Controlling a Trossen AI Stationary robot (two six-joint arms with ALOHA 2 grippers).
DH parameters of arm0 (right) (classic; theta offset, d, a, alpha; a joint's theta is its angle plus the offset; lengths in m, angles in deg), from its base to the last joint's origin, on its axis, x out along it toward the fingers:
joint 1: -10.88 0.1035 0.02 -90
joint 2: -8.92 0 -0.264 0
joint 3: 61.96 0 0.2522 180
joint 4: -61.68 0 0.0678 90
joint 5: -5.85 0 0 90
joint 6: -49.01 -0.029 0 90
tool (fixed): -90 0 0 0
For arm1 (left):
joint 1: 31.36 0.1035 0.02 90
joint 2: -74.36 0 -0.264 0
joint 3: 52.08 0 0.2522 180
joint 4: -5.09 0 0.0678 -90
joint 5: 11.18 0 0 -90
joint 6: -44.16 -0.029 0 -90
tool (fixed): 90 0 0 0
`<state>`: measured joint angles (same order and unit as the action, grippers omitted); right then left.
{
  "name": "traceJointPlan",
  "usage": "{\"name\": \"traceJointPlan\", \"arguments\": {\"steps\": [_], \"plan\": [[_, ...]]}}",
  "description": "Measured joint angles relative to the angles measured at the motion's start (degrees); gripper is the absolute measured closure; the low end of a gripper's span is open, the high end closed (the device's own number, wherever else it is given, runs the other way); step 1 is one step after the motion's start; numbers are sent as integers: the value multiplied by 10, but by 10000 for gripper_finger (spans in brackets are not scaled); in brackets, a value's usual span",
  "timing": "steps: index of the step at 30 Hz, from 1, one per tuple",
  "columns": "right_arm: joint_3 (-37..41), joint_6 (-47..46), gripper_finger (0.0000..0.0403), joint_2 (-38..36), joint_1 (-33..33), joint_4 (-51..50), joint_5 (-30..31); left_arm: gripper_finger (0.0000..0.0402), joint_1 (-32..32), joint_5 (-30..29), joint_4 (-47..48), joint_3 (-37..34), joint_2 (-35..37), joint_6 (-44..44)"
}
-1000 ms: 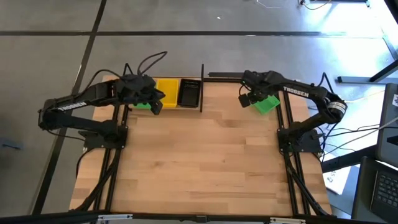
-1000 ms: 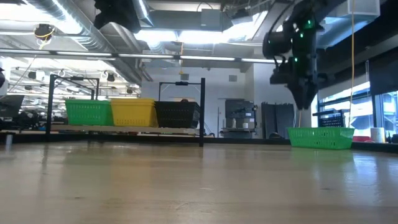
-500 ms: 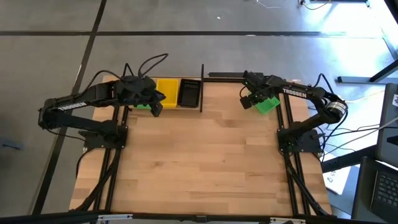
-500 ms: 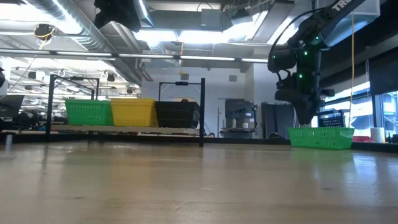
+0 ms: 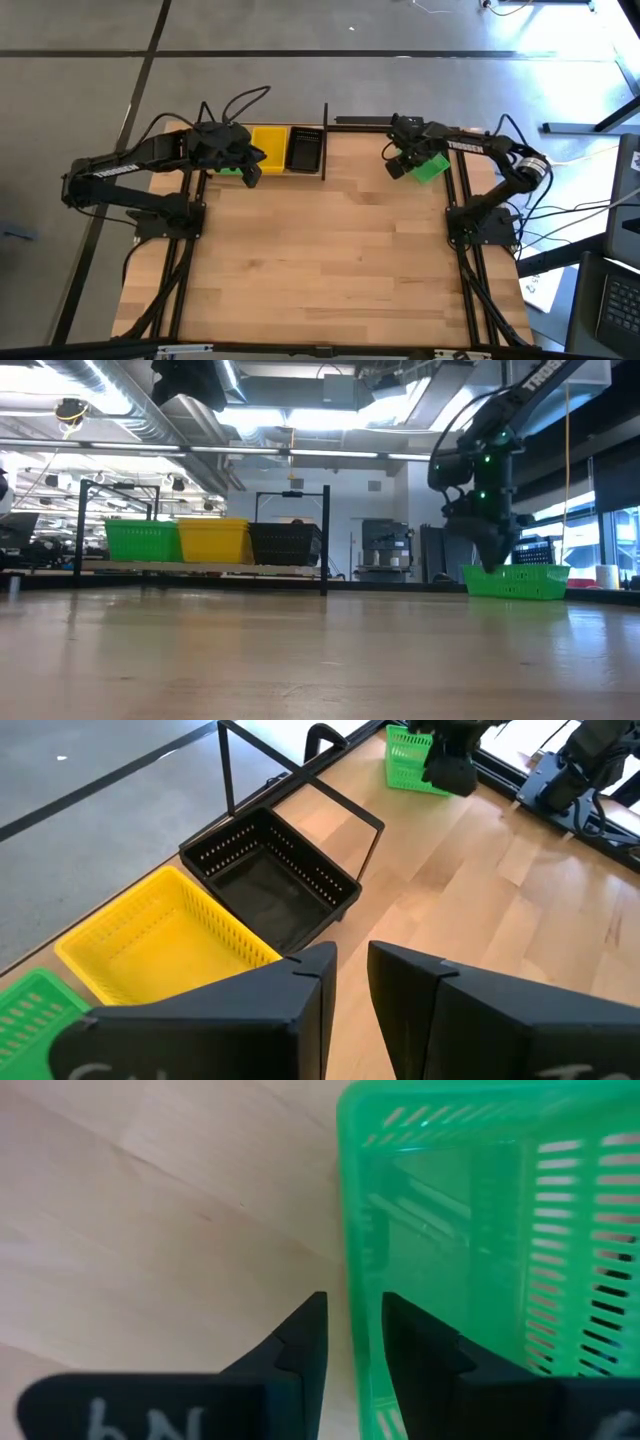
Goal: Stack baskets on shelf by color
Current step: Stack the green basket on the green basket on the shelf
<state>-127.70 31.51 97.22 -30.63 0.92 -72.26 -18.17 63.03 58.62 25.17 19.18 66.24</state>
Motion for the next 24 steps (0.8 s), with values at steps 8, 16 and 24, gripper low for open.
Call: {"name": "traceJointPlan", "arguments": {"steps": [8,16,24], "plan": [[0,30,347,41,4,19,-27,350,0,0,0,0,0,0],[-11,106,398,37,79,20,-43,350,0,0,3,0,0,-2],[-76,214,401,38,237,9,-101,350,0,0,18,0,0,-3]]}}
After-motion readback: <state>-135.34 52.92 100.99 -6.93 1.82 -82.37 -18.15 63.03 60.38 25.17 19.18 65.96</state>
